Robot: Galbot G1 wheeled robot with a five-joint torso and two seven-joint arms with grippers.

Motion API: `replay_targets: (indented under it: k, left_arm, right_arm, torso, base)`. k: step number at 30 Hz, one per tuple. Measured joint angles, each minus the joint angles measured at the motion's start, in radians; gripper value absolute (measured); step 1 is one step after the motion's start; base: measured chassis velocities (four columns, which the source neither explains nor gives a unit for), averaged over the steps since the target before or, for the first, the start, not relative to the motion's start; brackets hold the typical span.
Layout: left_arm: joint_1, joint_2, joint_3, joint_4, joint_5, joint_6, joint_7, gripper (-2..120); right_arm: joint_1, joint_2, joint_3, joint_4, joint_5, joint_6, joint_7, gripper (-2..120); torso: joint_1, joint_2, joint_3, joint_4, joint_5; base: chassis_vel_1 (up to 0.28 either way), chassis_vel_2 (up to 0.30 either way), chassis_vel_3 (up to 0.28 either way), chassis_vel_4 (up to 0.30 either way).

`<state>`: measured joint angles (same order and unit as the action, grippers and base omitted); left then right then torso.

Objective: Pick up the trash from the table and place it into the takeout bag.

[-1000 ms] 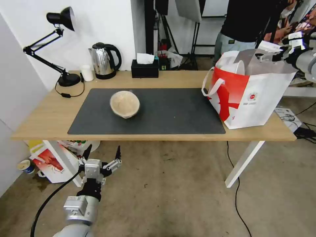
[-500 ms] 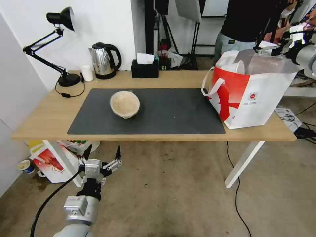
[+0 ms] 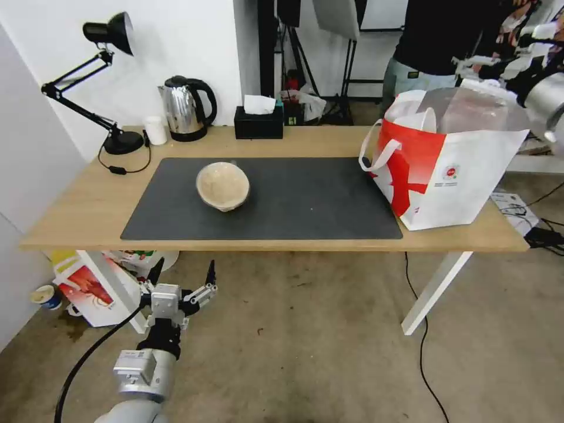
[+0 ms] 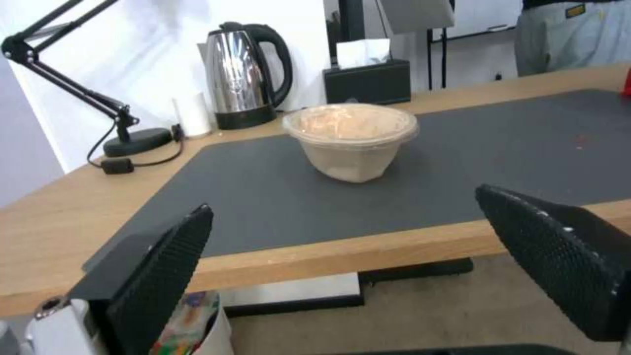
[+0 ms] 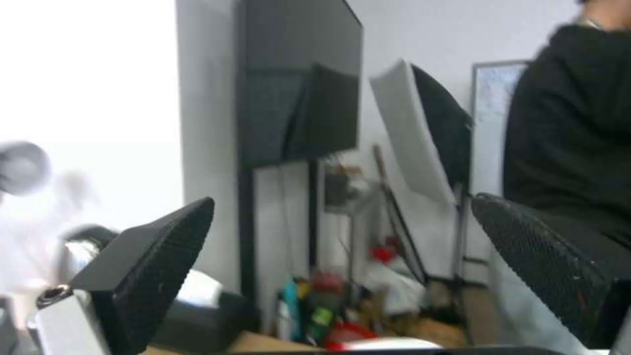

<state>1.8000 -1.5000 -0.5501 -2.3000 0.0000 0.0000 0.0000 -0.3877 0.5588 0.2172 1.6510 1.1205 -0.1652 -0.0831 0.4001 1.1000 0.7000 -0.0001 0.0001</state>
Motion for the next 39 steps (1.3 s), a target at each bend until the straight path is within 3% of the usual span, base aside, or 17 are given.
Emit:
replay_targets:
  k: [4,6,8,10,17,21,31,39]
  left_arm:
    - [0.000,0.000,0.000,0.000,0.000,0.000,0.000,100]
    - [0.000,0.000,0.000,0.000,0.000,0.000,0.000,100]
    - [0.000,0.000,0.000,0.000,0.000,0.000,0.000,100]
    - [0.000,0.000,0.000,0.000,0.000,0.000,0.000,100]
    - [0.000,0.000,0.000,0.000,0.000,0.000,0.000,100]
    - [0.000,0.000,0.000,0.000,0.000,0.000,0.000,100]
    - [0.000,0.000,0.000,0.000,0.000,0.000,0.000,100]
    - [0.000,0.000,0.000,0.000,0.000,0.000,0.000,100]
  right_arm:
    - [-0.114,0.014,0.027,0.161,0.014,0.148,0.125,100]
    - [-0.114,0.014,0.027,0.161,0.014,0.148,0.125,100]
    - [-0.231,0.063,0.080,0.289,-0.026,0.231,0.233,100]
    - [-0.273,0.079,0.093,0.325,-0.051,0.253,0.255,100]
    - [-0.593,0.185,0.211,0.541,-0.285,0.330,0.313,100]
    - [-0.700,0.220,0.229,0.594,-0.377,0.354,0.312,100]
    - [-0.799,0.250,0.238,0.668,-0.433,0.379,0.300,100]
    - [-0.909,0.314,0.156,0.680,-0.600,0.455,0.300,100]
  torso:
    - [0.000,0.000,0.000,0.0002,-0.0005]
    - [0.000,0.000,0.000,0.0002,-0.0005]
    - [0.000,0.000,0.000,0.0003,-0.0005]
    - [0.000,0.000,0.000,0.0001,-0.0003]
    - [0.000,0.000,0.000,-0.0001,-0.0006]
    - [0.000,0.000,0.000,-0.0002,0.0000]
    - [0.000,0.000,0.000,0.0001,-0.0003]
    - [0.000,0.000,0.000,0.0000,-0.0002]
  base:
    - [0.000,0.000,0.000,0.000]
    - [0.000,0.000,0.000,0.000]
    - [0.000,0.000,0.000,0.000]
    - [0.000,0.000,0.000,0.000]
    - [0.000,0.000,0.000,0.000]
    - [0.000,0.000,0.000,0.000]
    - [0.000,0.000,0.000,0.000]
    - [0.000,0.000,0.000,0.000]
